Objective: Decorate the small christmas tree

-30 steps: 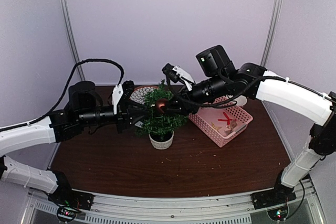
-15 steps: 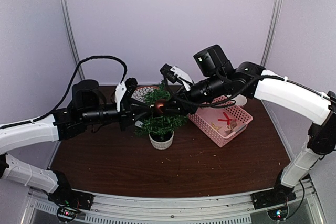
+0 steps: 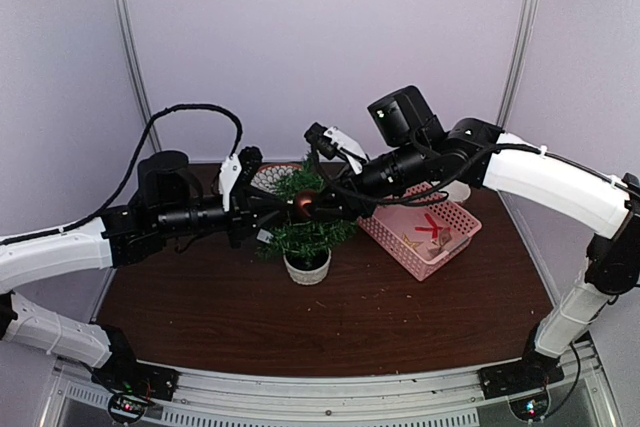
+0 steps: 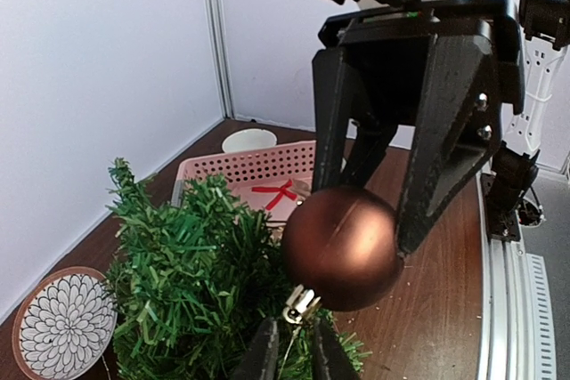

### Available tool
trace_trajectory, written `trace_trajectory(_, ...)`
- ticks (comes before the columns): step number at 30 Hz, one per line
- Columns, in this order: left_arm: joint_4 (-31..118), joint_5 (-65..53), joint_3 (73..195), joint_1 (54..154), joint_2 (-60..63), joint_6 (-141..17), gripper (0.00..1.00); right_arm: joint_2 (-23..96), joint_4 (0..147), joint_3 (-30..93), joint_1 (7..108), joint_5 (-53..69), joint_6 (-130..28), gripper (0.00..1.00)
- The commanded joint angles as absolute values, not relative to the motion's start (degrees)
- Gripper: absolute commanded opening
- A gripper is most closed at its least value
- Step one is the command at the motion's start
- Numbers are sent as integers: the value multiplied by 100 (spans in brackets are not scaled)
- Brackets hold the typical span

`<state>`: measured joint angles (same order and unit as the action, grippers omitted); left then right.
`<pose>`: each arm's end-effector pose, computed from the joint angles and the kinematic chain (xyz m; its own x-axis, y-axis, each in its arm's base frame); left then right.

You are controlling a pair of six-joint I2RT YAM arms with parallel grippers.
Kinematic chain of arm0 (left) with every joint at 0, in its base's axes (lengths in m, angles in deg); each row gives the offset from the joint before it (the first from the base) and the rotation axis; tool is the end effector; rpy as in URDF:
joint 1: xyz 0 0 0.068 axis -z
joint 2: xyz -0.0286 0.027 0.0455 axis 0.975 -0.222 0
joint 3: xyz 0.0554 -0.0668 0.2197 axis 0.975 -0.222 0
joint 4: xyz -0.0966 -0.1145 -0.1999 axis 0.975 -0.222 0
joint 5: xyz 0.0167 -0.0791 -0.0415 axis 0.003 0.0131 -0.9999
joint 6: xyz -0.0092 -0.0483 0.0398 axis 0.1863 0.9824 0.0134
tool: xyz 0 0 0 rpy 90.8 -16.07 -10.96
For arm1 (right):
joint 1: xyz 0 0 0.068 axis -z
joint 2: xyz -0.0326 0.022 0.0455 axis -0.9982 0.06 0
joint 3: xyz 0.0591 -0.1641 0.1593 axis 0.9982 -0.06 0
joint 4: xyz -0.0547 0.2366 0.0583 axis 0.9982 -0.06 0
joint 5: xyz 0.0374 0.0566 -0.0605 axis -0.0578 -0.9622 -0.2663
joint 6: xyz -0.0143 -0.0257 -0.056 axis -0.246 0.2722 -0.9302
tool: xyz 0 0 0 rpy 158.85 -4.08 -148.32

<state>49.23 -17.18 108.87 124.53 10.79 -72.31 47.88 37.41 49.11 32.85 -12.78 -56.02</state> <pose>0.1809 -0.2201 0.2812 -0.1478 0.1205 -0.9816 0.9104 0.4043 -0.0875 0.1930 0.3011 0.3340 -0.3747 -0.4662 -0.8014 -0.9260 0.2306 0.2988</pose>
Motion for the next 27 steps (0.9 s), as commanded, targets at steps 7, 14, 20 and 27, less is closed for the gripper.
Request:
trace_trajectory(7, 5124, -1768, 11064, 12479, 951, -7202, 14, 4853, 3730, 5148, 3242, -1158, -5631, 38)
trace_trajectory(14, 5127, -1722, 11039, 12481, 987, -7207, 0, 4872, 3694, 5162, 3242, -1093, -5643, 38)
trace_trajectory(20, 5045, -1670, 10963, 12478, 1094, -7202, 0, 4878, 3622, 5158, 3238, -936, -5668, 37)
trace_trajectory(27, 4859, -1388, 10915, 12481, 1191, -7215, 0, 4878, 3538, 5166, 3251, -593, -5678, 35)
